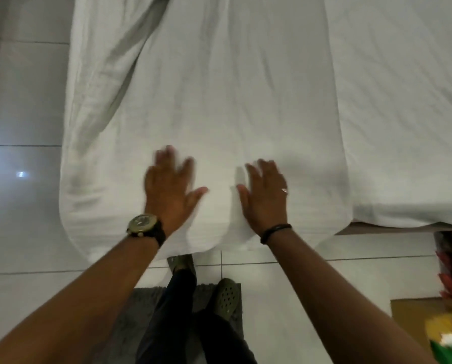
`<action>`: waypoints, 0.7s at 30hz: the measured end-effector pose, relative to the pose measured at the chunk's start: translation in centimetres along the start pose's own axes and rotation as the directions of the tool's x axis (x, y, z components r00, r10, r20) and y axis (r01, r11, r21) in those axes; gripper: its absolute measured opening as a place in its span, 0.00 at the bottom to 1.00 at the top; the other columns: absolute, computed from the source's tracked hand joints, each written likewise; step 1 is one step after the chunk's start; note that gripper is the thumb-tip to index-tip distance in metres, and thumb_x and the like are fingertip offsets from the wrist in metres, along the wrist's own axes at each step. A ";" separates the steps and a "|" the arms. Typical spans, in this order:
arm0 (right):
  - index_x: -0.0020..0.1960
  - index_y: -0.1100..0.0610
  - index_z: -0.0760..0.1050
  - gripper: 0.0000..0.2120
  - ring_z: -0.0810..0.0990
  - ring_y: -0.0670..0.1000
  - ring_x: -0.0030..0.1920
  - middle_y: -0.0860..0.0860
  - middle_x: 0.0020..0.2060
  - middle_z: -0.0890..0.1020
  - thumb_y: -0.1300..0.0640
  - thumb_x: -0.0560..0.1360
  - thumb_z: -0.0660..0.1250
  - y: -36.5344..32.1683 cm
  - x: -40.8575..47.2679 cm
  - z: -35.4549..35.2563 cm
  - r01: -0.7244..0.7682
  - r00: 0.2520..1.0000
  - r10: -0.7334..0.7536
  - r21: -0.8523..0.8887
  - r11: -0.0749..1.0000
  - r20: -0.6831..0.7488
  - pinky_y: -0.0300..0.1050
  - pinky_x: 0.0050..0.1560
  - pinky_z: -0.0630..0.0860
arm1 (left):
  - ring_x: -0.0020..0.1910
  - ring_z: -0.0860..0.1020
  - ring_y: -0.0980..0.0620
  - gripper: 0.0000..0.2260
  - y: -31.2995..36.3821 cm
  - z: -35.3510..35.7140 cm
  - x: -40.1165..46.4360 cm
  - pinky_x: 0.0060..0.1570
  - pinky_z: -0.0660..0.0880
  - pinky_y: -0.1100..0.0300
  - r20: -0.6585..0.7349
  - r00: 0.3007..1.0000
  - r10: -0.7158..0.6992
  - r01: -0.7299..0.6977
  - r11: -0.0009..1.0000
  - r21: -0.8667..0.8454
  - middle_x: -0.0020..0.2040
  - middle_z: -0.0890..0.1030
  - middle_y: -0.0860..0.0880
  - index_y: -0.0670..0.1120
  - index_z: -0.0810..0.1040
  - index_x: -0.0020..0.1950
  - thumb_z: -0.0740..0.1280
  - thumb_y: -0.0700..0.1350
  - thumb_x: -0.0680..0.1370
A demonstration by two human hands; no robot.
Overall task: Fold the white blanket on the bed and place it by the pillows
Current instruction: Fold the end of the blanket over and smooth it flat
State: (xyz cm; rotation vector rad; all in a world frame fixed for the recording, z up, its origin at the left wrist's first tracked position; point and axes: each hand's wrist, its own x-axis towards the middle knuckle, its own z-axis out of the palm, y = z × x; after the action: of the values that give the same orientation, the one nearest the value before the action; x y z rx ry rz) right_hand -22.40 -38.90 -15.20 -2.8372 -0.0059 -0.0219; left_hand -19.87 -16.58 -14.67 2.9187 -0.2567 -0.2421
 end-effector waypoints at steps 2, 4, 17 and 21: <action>0.71 0.54 0.69 0.29 0.64 0.63 0.73 0.59 0.72 0.69 0.38 0.77 0.55 0.3 1.0 1.6 0.069 0.995 -0.063 -0.074 0.995 0.083 0.66 0.70 0.58 | 0.79 0.52 0.39 0.37 0.9 0.7 1.4 0.74 0.47 0.39 0.110 0.963 0.244 -0.253 0.965 0.068 0.80 0.55 0.40 0.50 0.64 0.77 0.46 0.71 0.77; 0.75 0.52 0.63 0.36 0.59 0.61 0.76 0.57 0.76 0.62 0.31 0.76 0.50 4.9 0.5 1.7 -0.020 0.989 0.044 -0.167 0.986 0.142 0.66 0.73 0.52 | 0.79 0.54 0.41 0.40 -1.9 1.6 1.9 0.74 0.45 0.40 0.131 0.927 0.350 -0.368 0.918 0.149 0.80 0.56 0.43 0.50 0.62 0.79 0.44 0.73 0.76; 0.75 0.62 0.61 0.39 0.58 0.67 0.75 0.66 0.75 0.58 0.34 0.76 0.48 8.3 -0.6 -2.6 -0.275 0.936 0.304 -0.170 0.946 0.179 0.68 0.70 0.58 | 0.80 0.44 0.39 0.45 -6.0 -1.2 -1.0 0.74 0.39 0.38 0.112 0.991 0.079 -0.100 0.976 0.195 0.81 0.47 0.42 0.48 0.52 0.81 0.49 0.75 0.73; 0.77 0.56 0.58 0.36 0.50 0.62 0.78 0.61 0.78 0.53 0.34 0.77 0.50 -0.2 4.4 0.2 -0.132 0.975 0.135 -0.033 0.991 0.177 0.63 0.75 0.48 | 0.80 0.46 0.40 0.44 -4.6 -3.3 2.9 0.74 0.40 0.40 0.065 0.972 0.226 -0.234 0.954 0.189 0.81 0.49 0.42 0.47 0.54 0.81 0.47 0.75 0.73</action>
State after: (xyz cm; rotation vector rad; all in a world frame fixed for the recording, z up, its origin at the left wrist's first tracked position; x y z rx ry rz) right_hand -17.99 -38.63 -15.29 -2.8438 0.1470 0.2633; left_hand -15.79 -12.03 -12.90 3.0404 -0.6587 -0.2560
